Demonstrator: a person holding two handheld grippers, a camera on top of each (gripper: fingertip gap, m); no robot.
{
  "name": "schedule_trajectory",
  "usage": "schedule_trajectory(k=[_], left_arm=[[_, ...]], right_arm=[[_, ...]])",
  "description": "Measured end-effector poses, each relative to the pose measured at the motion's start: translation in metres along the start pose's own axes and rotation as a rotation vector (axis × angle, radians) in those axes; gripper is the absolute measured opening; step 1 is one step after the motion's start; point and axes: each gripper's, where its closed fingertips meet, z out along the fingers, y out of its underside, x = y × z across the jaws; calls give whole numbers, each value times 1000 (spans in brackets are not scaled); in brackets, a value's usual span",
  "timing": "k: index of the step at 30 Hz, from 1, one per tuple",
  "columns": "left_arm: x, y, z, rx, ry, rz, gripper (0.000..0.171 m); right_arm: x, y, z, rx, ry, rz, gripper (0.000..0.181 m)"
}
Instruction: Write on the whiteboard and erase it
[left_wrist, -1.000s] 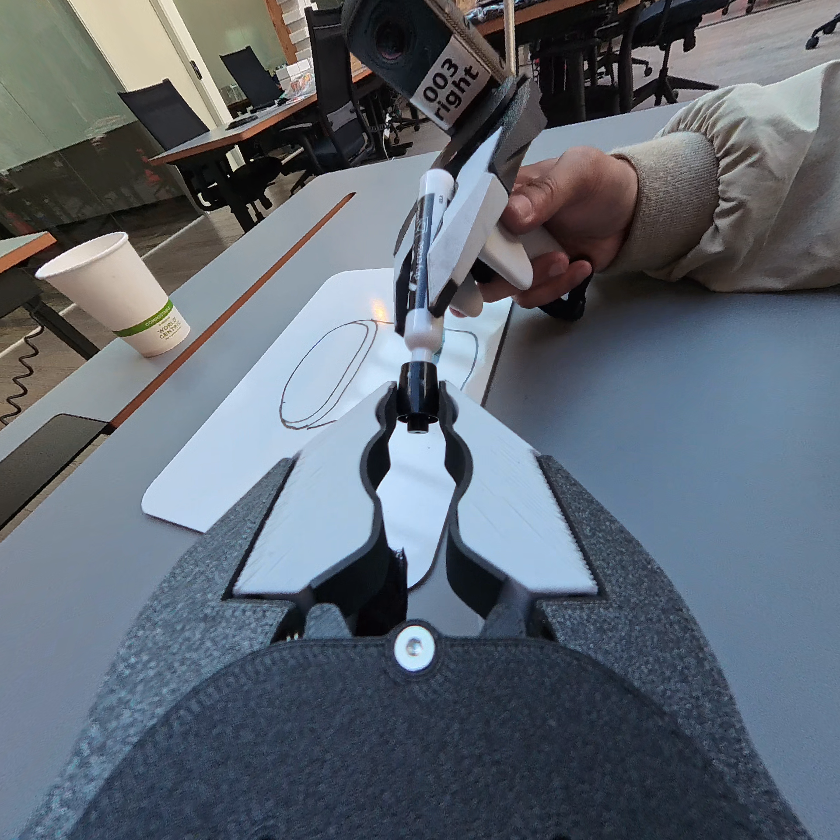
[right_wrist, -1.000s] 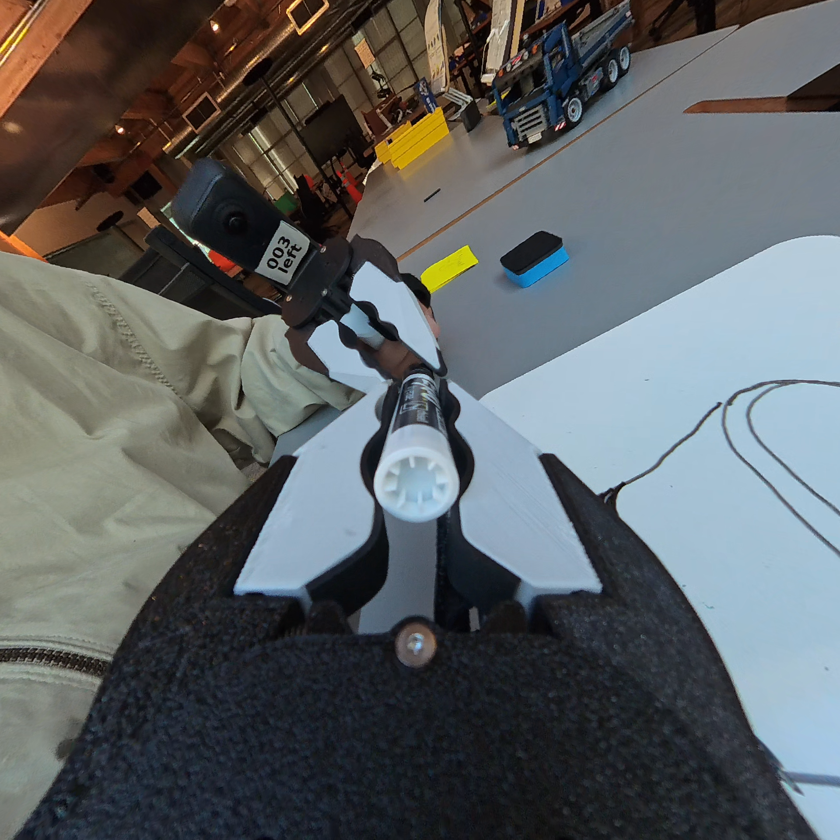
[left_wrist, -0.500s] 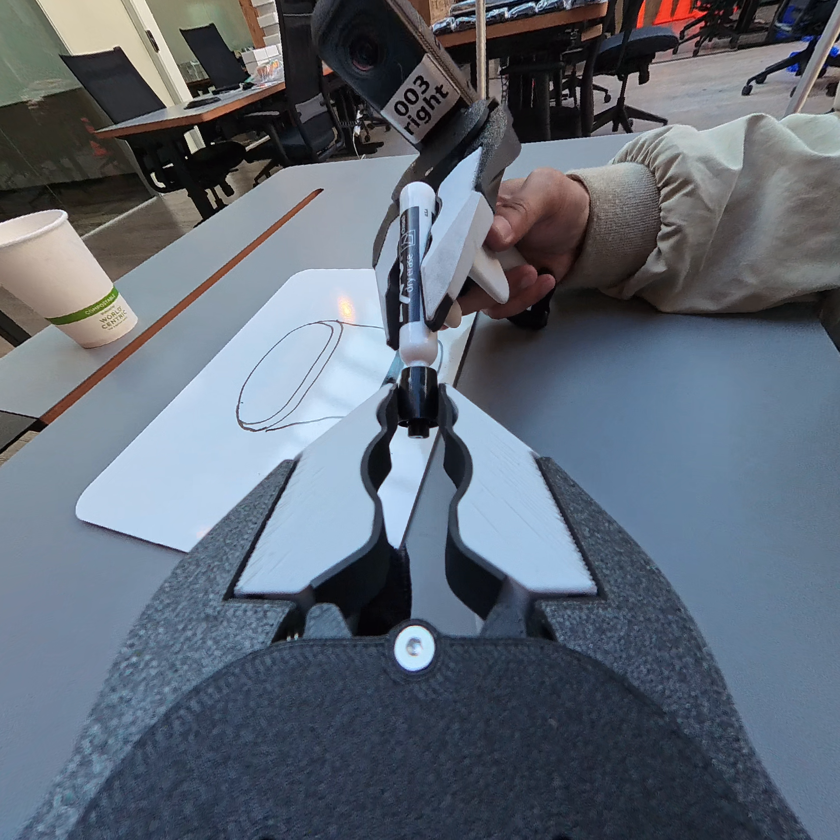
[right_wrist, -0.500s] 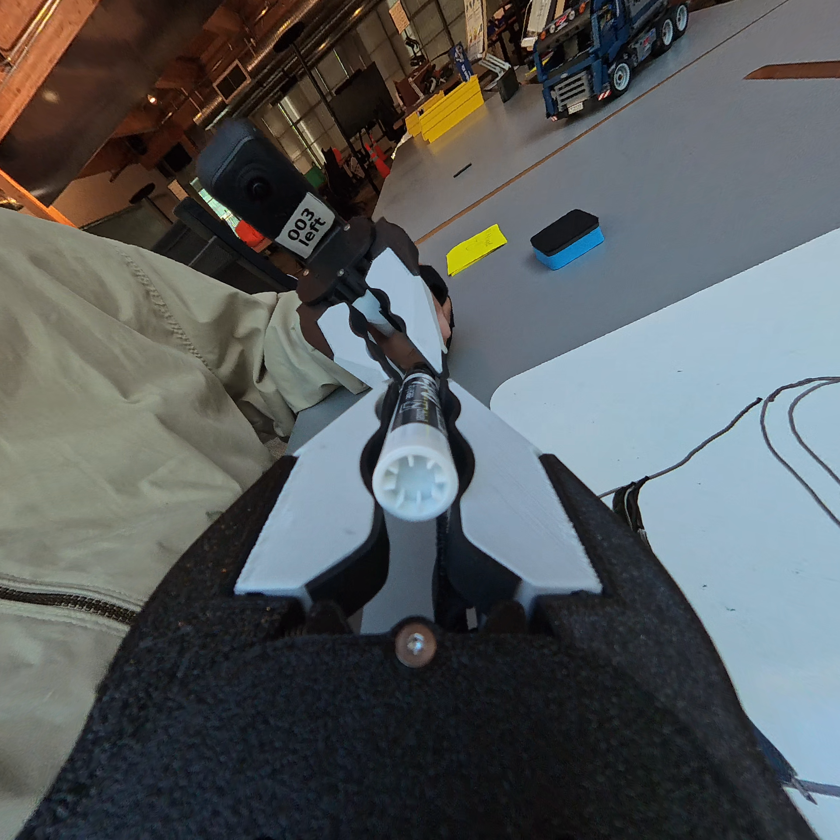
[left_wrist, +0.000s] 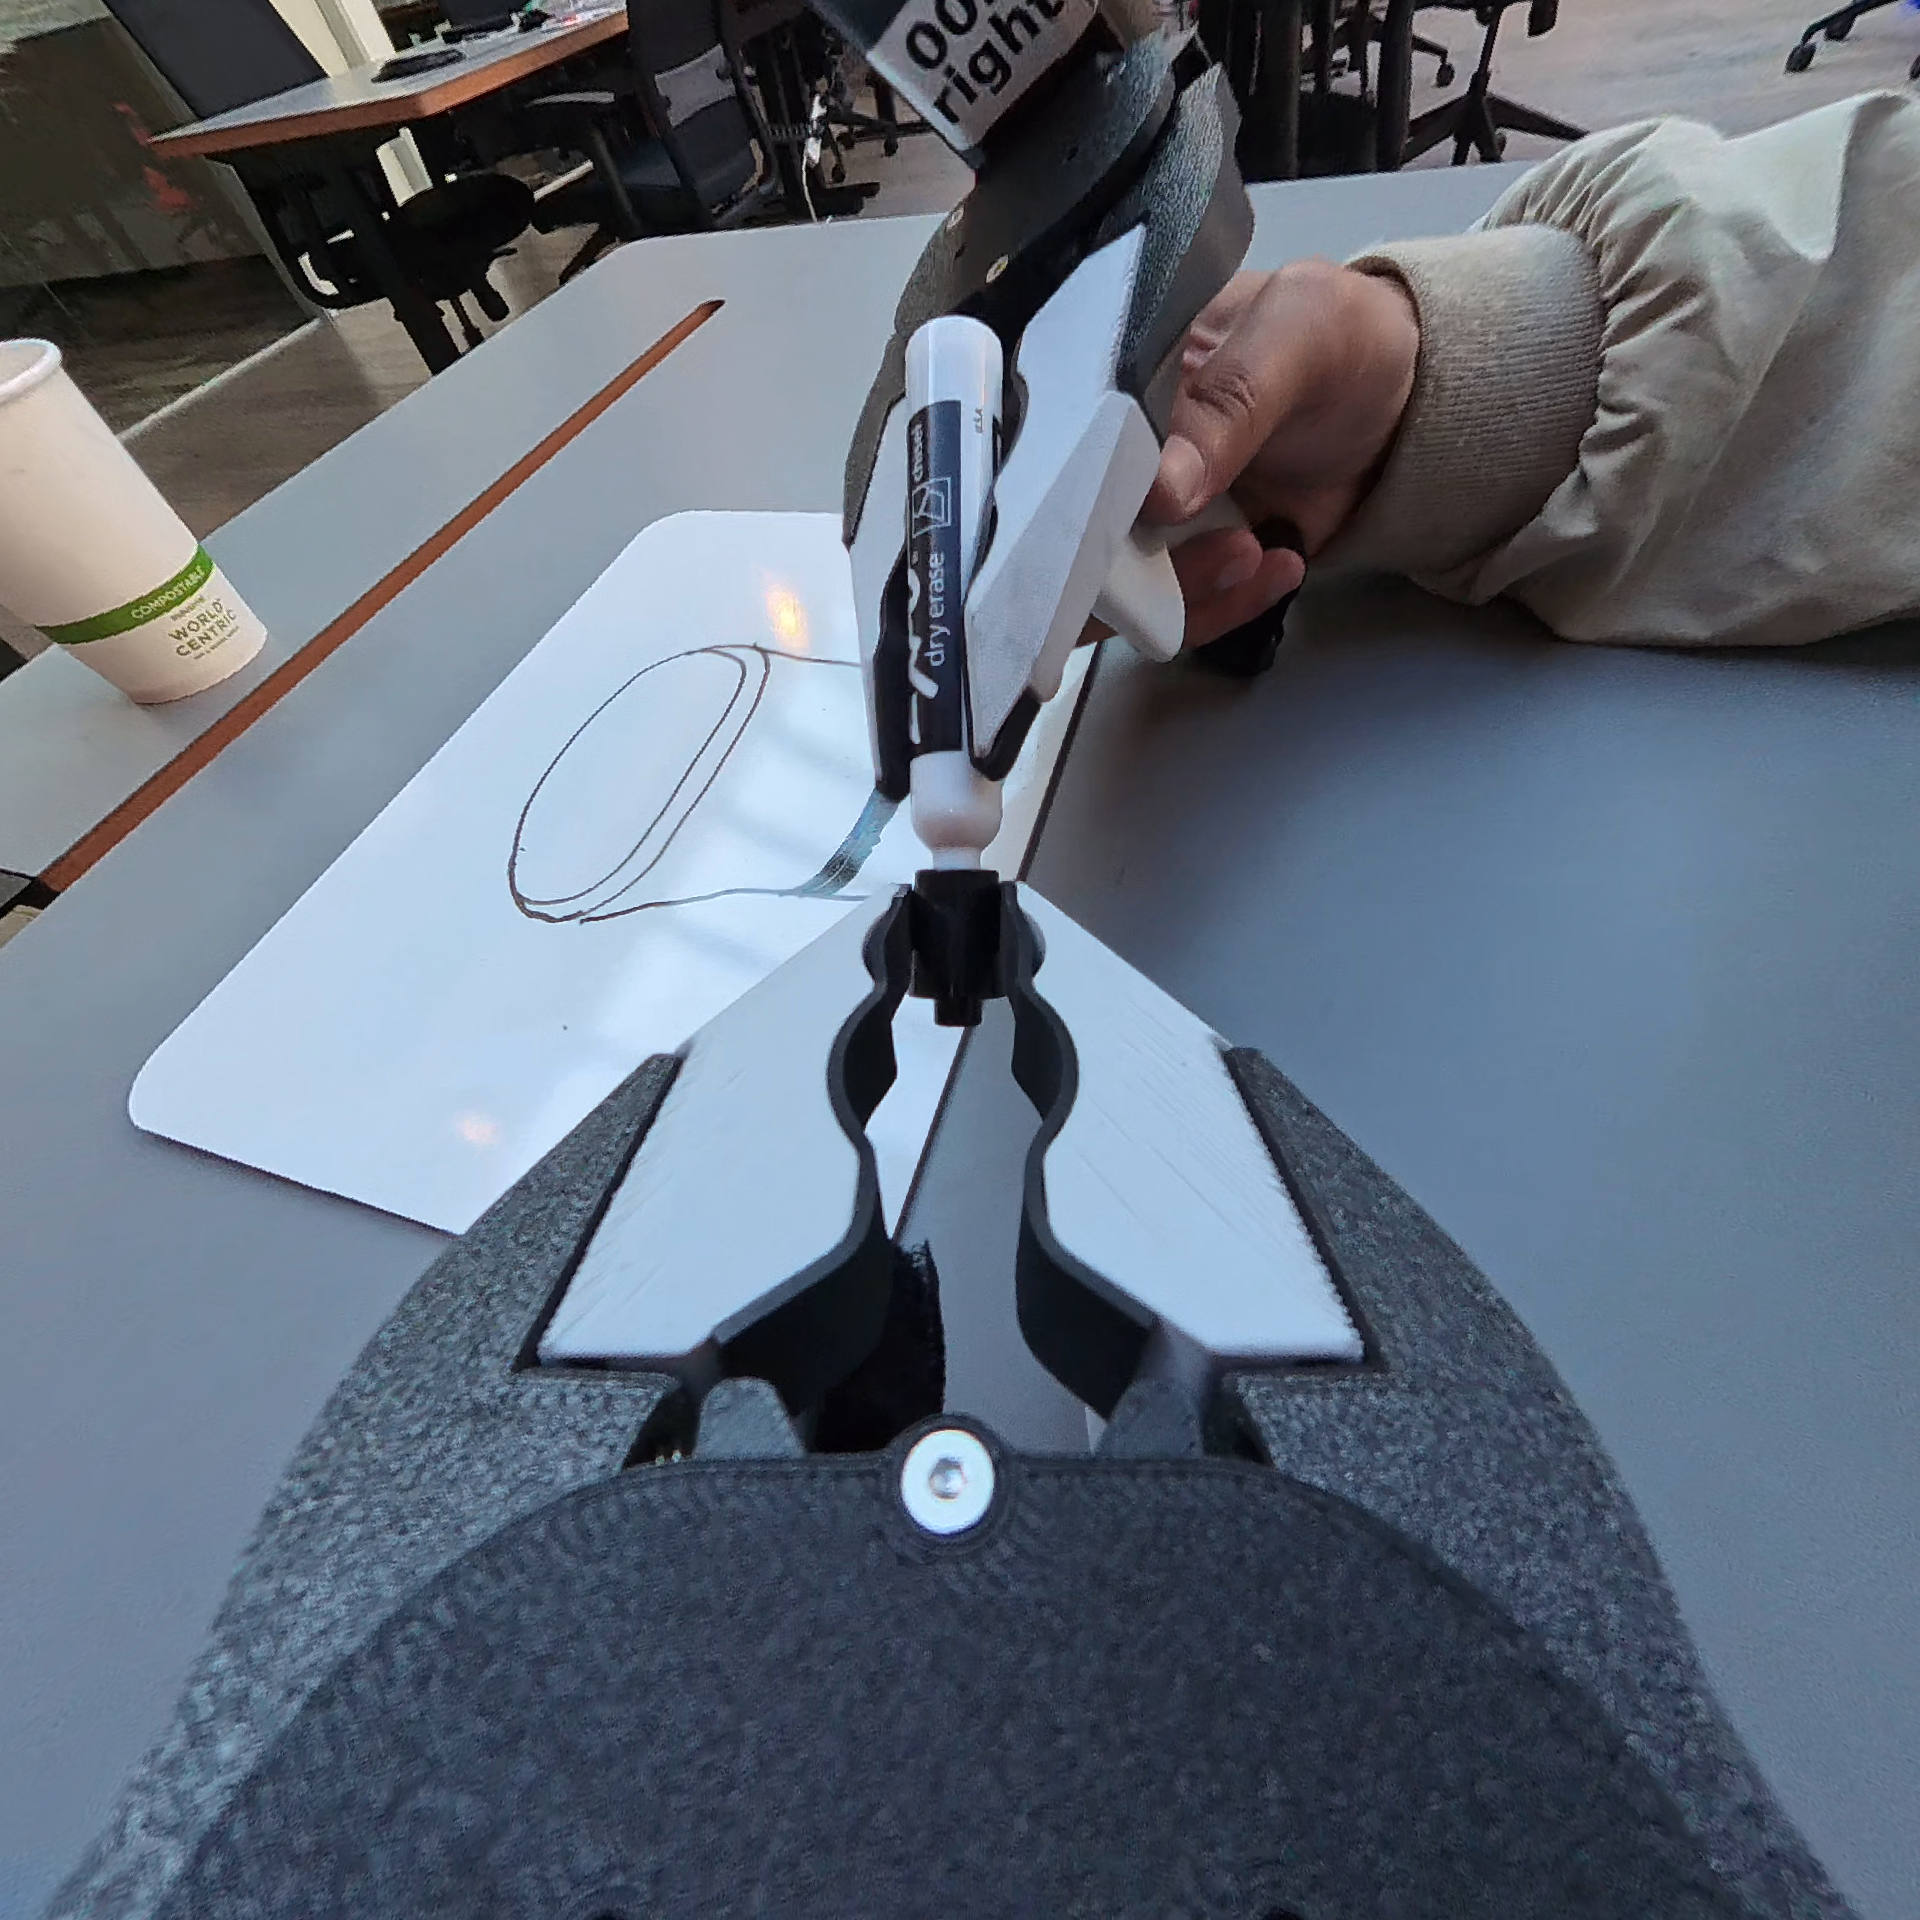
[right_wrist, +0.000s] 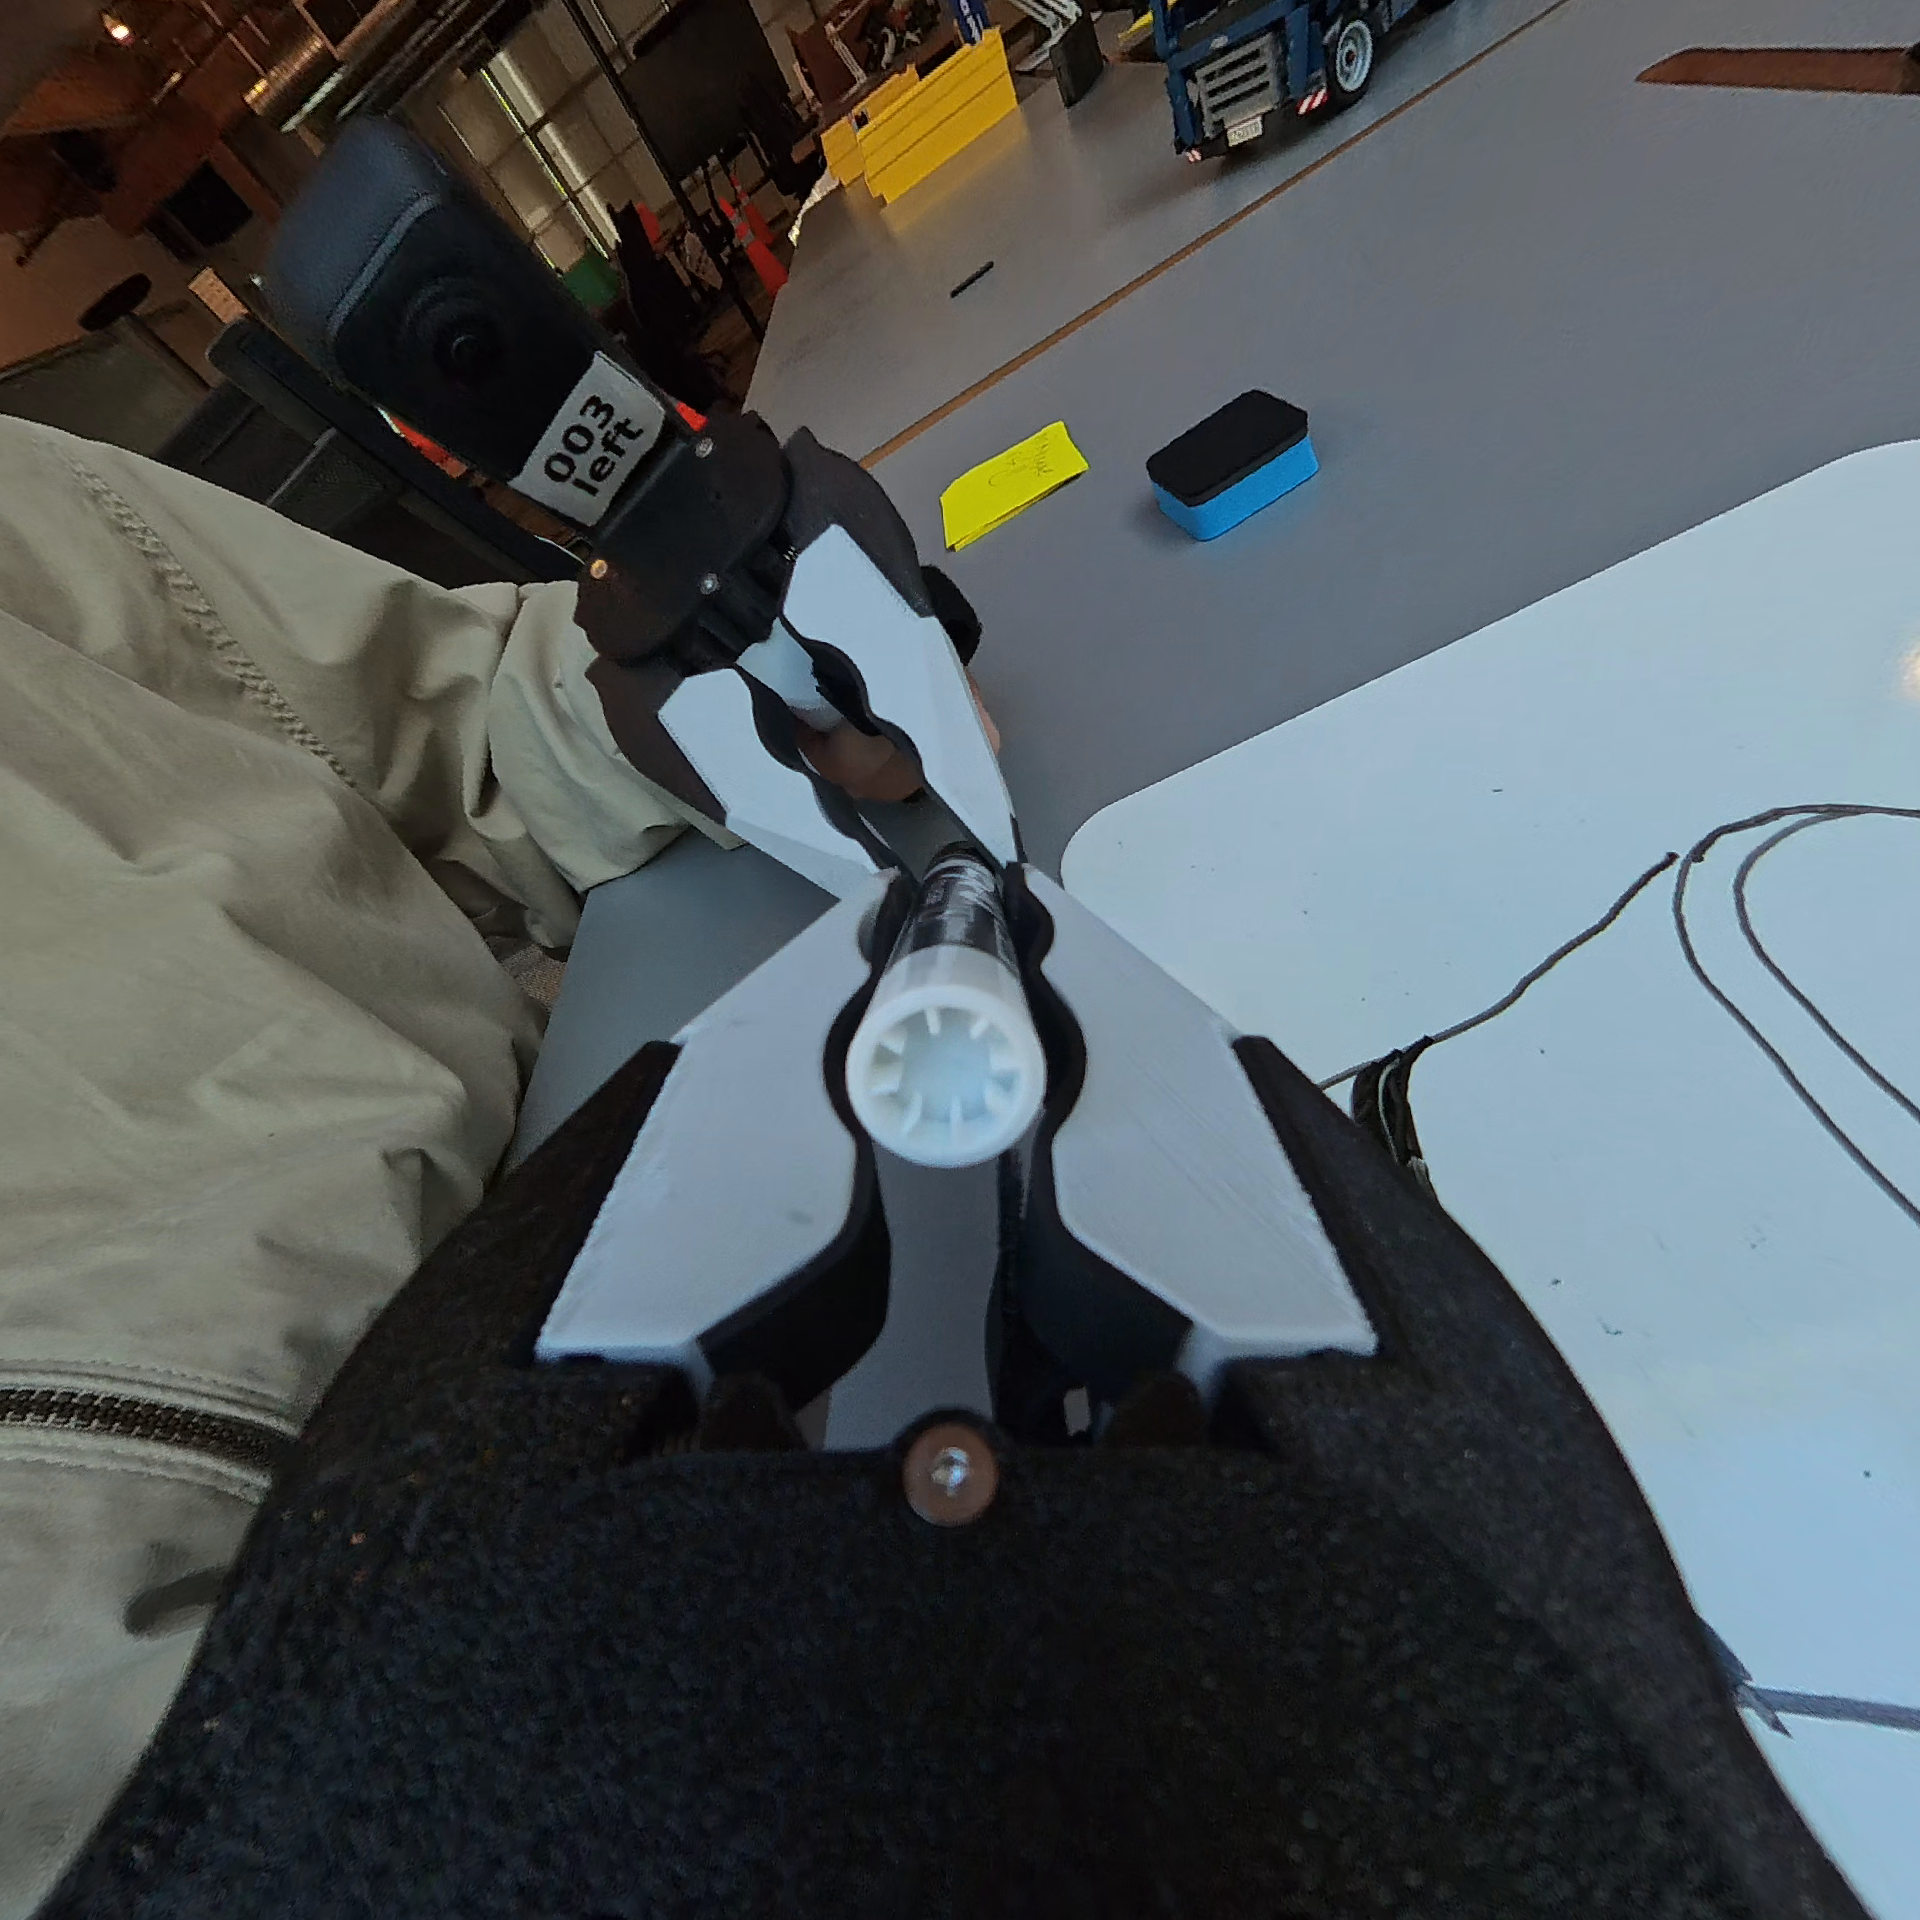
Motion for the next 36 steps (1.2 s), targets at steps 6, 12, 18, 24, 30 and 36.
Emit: schedule_trajectory(k=[6,12,18,24,30,36], left_arm=[[-4,-6,6,22,-87,158,17],[-18,-12,-1,41,-260,347,17],[-19,-22,-8,93,-315,417,17],[-10,-41,-16,185,-332,449,17],[-4,-42,-14,195,-324,471,17],[-3,-39,-12,176,-313,474,17]], right_arm=[[-15,-23,0,88,-15,10,28],[-33,-43,-20,228,-319,277,81],[-38,-44,-22,253,-465,396,114],[-50,-44,-20,257,-638,505,145],[-75,-40,-15,202,-734,465,147],[-73,-37,-11,199,-706,450,147]])
